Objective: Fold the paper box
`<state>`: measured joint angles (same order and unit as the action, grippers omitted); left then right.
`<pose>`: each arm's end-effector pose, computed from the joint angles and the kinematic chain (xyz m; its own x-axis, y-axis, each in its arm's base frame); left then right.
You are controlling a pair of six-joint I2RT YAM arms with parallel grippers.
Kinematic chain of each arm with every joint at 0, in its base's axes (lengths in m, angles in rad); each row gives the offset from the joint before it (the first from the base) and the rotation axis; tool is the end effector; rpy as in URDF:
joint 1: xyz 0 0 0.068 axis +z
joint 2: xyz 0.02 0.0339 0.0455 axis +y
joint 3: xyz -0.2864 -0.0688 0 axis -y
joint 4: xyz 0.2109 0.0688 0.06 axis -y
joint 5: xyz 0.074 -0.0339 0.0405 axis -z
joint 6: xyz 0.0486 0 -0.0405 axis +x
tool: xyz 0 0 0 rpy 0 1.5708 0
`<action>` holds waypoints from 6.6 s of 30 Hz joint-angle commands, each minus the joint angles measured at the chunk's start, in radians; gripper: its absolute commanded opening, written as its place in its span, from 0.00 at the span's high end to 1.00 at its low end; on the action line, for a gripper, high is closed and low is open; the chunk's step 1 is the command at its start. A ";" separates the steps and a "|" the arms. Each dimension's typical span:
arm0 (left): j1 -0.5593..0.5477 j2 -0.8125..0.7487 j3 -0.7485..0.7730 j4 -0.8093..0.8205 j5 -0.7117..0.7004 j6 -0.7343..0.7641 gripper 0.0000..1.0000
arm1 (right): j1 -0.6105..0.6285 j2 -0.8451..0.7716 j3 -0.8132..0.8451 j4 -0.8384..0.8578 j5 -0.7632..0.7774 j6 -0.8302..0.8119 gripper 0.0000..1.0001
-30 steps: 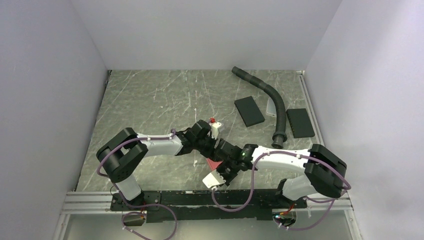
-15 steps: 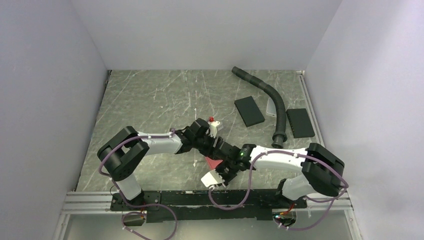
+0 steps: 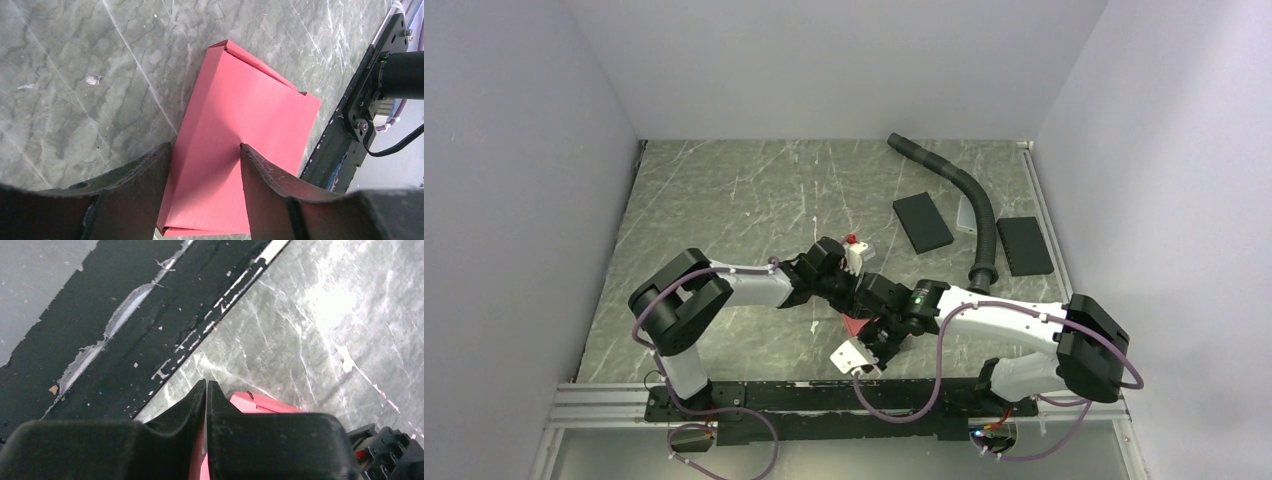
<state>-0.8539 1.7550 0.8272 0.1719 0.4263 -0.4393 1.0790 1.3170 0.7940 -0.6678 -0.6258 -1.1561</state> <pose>0.2036 -0.2642 0.1811 -0.7839 0.3100 -0.5379 0.6085 0.5561 -0.5662 0.0707 0.1922 0.2321 0.5711 -0.5048 -0.6473 -0.7305 -0.6722 -0.1203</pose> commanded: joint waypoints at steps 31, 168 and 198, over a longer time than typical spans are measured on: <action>-0.011 0.148 -0.084 -0.180 0.013 0.004 0.40 | -0.015 0.176 -0.052 0.322 0.452 0.216 0.95; 0.052 -0.084 -0.145 -0.052 -0.137 -0.125 0.34 | -0.500 -0.201 -0.136 -0.221 -0.021 -0.318 0.88; 0.067 -0.058 -0.078 0.115 -0.014 -0.001 0.15 | -0.710 -0.076 -0.284 0.119 0.021 -0.438 0.97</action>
<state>-0.7868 1.6165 0.6827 0.2634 0.3340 -0.4866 0.3595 1.2282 0.5247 -0.6163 -0.5858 -1.5543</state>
